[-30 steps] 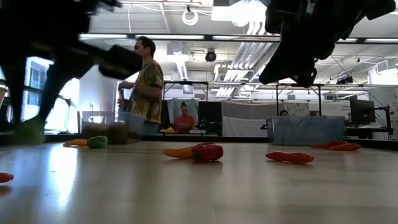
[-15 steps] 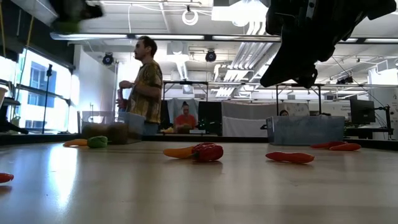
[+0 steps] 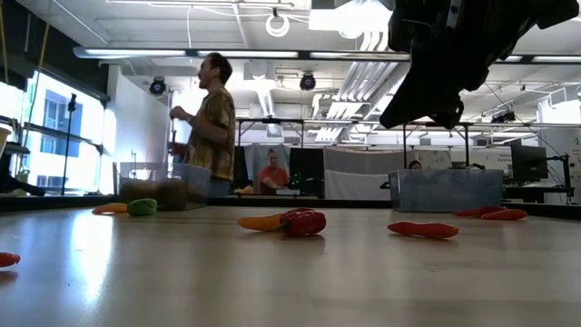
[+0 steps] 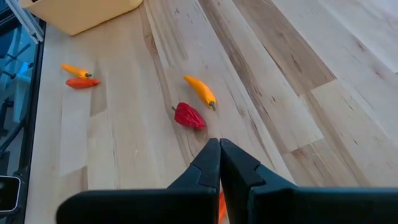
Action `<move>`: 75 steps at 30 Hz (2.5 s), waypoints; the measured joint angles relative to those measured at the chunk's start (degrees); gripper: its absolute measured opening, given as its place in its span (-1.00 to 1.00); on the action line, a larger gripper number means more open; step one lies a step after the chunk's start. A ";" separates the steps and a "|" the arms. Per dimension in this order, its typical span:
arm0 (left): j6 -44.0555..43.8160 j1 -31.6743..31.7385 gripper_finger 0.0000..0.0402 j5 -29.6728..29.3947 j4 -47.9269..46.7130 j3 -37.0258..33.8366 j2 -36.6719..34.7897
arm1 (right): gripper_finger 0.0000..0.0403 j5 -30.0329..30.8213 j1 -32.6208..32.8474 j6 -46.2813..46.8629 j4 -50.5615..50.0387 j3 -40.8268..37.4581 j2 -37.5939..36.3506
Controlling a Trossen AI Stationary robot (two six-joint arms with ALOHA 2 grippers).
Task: Sort produce into baskets
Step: Put the bottom left green bell pepper into the yellow bin, then put the center red bell pepper into the yellow bin
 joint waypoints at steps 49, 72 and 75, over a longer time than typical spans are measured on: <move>38.48 29.58 0.04 -12.94 50.49 13.69 30.49 | -1.00 12.78 -0.02 -14.98 7.04 11.01 -14.06; 32.71 29.07 -0.12 -16.11 49.80 13.80 39.46 | -1.00 18.13 -0.39 -22.54 5.36 14.40 -16.02; 33.42 28.78 -0.34 -18.44 49.48 13.79 39.37 | -1.00 18.12 -0.39 -22.54 4.73 14.40 -16.02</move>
